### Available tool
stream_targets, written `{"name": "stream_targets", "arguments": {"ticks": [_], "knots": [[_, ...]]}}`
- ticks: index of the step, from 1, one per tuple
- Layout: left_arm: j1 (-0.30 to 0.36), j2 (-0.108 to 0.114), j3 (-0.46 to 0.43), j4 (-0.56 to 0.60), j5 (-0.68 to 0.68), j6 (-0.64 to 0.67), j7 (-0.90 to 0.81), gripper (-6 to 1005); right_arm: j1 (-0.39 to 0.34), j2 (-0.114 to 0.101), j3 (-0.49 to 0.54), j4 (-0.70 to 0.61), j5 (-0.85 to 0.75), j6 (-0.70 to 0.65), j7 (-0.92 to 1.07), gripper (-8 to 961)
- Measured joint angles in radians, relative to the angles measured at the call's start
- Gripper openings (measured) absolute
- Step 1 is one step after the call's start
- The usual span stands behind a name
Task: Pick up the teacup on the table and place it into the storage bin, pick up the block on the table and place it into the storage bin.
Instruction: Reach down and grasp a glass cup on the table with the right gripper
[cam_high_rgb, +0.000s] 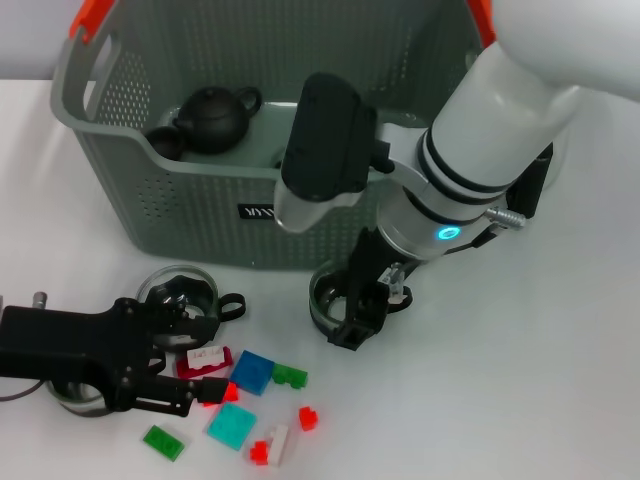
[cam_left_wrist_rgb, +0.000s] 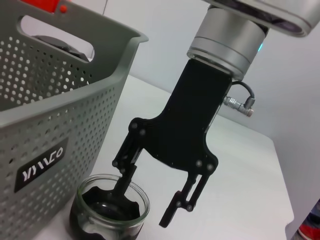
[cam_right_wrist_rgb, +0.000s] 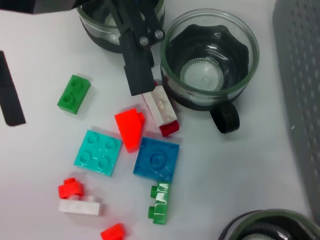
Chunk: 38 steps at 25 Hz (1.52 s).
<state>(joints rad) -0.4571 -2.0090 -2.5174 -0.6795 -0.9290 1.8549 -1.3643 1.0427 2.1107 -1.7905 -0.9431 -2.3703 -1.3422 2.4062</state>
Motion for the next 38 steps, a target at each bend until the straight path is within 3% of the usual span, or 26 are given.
{"name": "stream_targets", "arguments": {"ticks": [21, 27, 38], "knots": [[0.006, -0.001, 0.000, 0.024, -0.001, -0.027, 0.003, 830, -0.007, 0.001, -0.065, 0.024, 0.004, 0.065, -0.121, 668], [0.004, -0.002, 0.000, 0.025, -0.001, -0.030, 0.004, 829, 0.002, 0.007, -0.132, 0.073, 0.026, 0.128, -0.122, 669], [0.003, -0.002, 0.000, 0.024, -0.004, -0.032, 0.005, 829, -0.004, 0.009, -0.175, 0.107, 0.045, 0.183, -0.119, 561]]}}
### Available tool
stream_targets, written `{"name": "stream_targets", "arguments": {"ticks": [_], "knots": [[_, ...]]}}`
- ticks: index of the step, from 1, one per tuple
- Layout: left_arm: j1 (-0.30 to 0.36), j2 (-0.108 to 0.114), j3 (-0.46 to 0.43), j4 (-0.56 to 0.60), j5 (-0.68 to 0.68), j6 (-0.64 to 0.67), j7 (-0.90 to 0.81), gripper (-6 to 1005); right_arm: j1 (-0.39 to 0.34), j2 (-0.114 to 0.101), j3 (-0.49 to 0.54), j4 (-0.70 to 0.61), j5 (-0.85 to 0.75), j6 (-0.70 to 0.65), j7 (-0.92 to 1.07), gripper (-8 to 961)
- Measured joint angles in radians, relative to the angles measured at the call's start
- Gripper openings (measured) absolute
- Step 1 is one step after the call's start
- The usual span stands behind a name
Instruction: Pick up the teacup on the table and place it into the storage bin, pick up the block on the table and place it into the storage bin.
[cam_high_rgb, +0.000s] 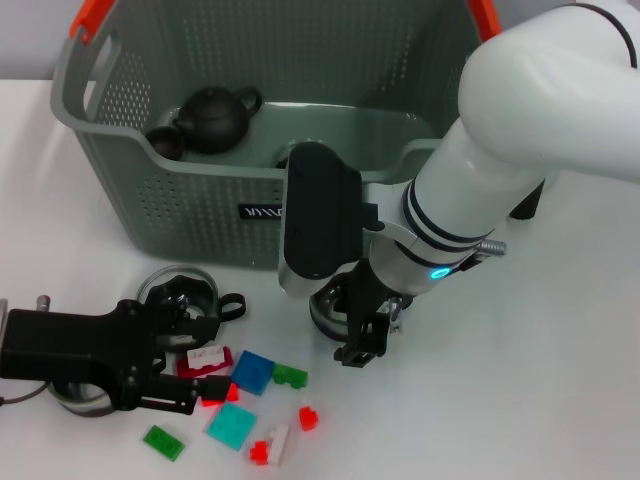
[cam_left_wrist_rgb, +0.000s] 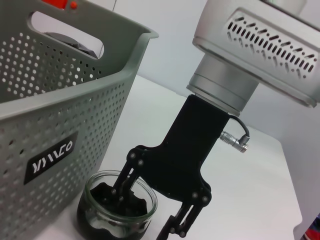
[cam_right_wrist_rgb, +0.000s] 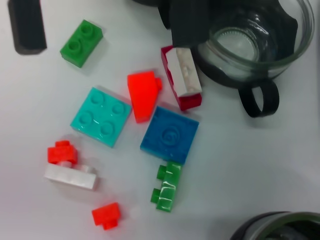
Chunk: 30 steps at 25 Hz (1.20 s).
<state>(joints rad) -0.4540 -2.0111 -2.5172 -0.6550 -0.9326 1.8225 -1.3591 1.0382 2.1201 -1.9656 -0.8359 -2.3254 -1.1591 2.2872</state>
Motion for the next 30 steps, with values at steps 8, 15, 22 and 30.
{"name": "stream_targets", "arguments": {"ticks": [8, 15, 22, 30], "knots": [[-0.002, 0.000, 0.000, 0.000, 0.000, -0.003, 0.000, 829, -0.001, -0.002, -0.003, 0.001, 0.000, 0.007, 0.010, 482], [-0.002, 0.000, 0.000, 0.000, 0.000, -0.009, -0.001, 829, -0.001, -0.007, 0.006, -0.011, 0.000, -0.004, 0.026, 206], [-0.001, 0.002, 0.000, 0.001, -0.001, -0.009, -0.002, 829, -0.009, -0.010, 0.041, -0.046, 0.008, -0.035, 0.032, 57], [0.005, 0.006, 0.000, 0.002, -0.001, 0.003, -0.009, 830, -0.062, -0.016, 0.229, -0.280, 0.076, -0.284, 0.031, 57]]}}
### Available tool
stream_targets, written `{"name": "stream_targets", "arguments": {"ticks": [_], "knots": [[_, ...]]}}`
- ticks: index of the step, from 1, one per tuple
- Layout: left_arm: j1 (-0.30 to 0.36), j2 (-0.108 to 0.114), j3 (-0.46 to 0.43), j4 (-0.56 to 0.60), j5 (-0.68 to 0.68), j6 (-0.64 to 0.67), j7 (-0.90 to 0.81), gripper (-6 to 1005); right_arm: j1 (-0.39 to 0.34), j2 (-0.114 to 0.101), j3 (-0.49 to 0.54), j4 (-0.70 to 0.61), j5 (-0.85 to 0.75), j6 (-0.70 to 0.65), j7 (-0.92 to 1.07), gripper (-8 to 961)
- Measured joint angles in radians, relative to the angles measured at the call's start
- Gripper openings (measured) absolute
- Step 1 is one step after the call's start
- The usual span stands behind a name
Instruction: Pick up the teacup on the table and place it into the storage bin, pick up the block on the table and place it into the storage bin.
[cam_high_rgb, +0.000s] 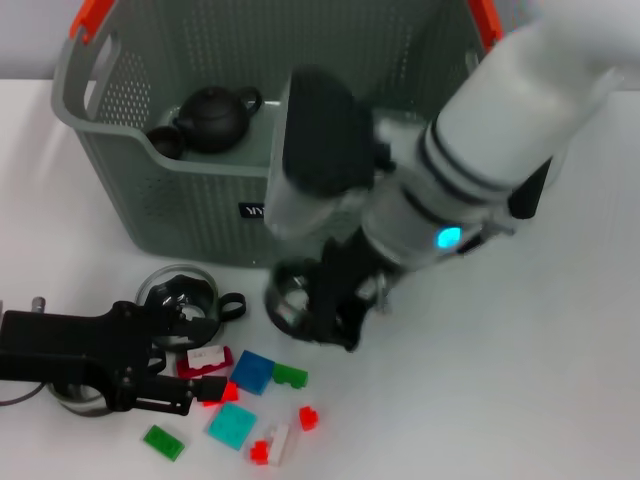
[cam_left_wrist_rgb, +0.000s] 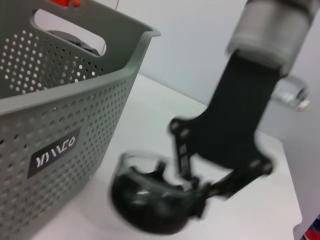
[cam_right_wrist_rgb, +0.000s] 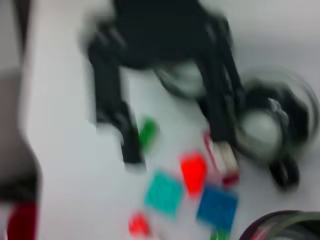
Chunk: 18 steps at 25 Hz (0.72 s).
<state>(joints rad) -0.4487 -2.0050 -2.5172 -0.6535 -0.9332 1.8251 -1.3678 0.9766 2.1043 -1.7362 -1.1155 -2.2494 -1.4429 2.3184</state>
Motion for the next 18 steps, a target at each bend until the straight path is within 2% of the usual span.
{"name": "stream_targets", "arguments": {"ticks": [2, 5, 10, 14, 18], "knots": [[0.001, 0.001, 0.000, 0.000, 0.000, 0.000, 0.000, 830, -0.006, -0.002, 0.106, -0.083, 0.022, -0.069, 0.000, 56], [0.001, 0.000, 0.000, 0.000, 0.000, 0.000, 0.006, 830, 0.010, -0.004, 0.262, -0.138, 0.027, -0.108, -0.001, 56], [0.001, 0.000, 0.000, 0.000, 0.003, 0.002, 0.006, 830, 0.074, -0.008, 0.524, -0.134, -0.026, -0.087, -0.034, 56], [0.001, 0.000, 0.000, 0.000, 0.004, 0.008, 0.007, 830, 0.128, -0.009, 0.652, -0.062, -0.141, -0.003, -0.053, 56], [-0.001, 0.001, 0.000, -0.001, 0.003, 0.010, 0.011, 830, 0.152, -0.013, 0.686, 0.043, -0.201, 0.098, -0.062, 57]]}}
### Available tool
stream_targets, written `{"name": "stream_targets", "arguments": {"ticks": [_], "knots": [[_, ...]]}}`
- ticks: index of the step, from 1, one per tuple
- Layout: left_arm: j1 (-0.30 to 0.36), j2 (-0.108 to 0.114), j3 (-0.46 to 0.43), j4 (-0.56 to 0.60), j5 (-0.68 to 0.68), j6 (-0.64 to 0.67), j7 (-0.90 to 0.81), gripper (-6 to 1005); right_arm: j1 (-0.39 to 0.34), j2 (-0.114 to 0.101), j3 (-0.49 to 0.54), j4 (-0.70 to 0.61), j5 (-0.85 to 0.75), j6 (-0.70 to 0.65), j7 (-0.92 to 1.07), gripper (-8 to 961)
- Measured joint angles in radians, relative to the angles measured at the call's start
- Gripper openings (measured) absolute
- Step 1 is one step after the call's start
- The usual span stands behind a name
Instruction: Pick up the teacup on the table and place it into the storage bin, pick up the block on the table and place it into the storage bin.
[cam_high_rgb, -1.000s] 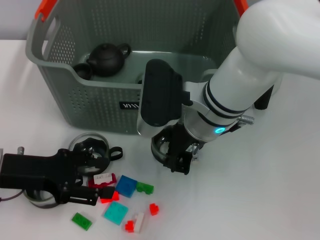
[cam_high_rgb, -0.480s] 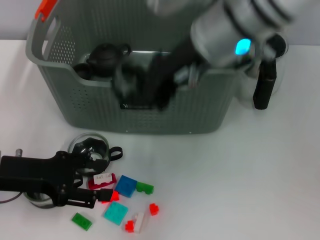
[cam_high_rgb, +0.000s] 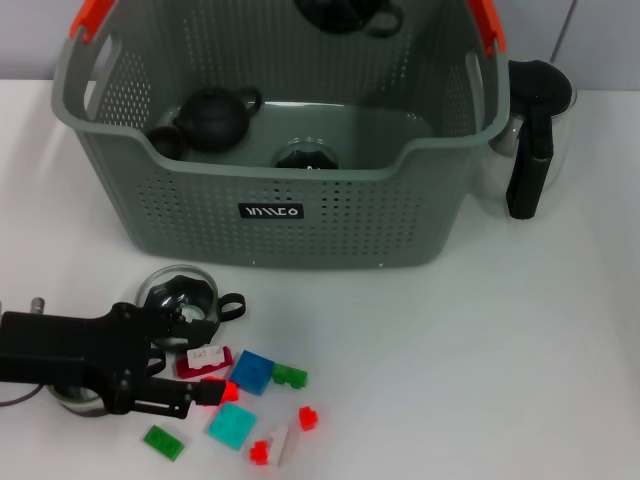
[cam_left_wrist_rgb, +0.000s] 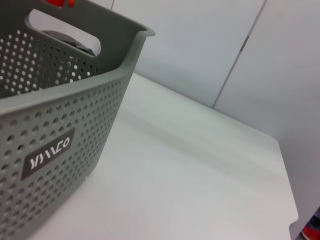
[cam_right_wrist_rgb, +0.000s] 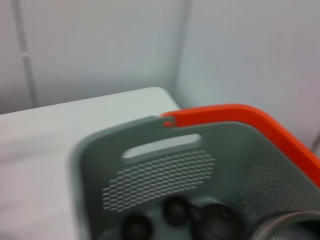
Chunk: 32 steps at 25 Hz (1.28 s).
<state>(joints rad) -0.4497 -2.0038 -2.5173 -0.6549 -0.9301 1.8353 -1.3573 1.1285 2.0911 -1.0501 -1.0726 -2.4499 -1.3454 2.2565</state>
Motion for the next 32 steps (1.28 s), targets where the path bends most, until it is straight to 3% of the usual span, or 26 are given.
{"name": "stream_targets", "arguments": {"ticks": [5, 10, 32], "knots": [[-0.003, 0.000, 0.001, 0.000, 0.001, 0.002, 0.009, 830, 0.026, -0.014, -0.007, 0.179, 0.008, 0.113, -0.021, 57], [0.000, -0.001, 0.000, 0.000, 0.002, 0.002, 0.012, 830, 0.045, -0.002, -0.013, 0.296, 0.012, 0.158, -0.060, 57], [0.002, -0.008, 0.005, 0.001, 0.002, -0.008, 0.024, 828, 0.075, 0.004, -0.058, 0.447, 0.012, 0.135, -0.051, 56]]}}
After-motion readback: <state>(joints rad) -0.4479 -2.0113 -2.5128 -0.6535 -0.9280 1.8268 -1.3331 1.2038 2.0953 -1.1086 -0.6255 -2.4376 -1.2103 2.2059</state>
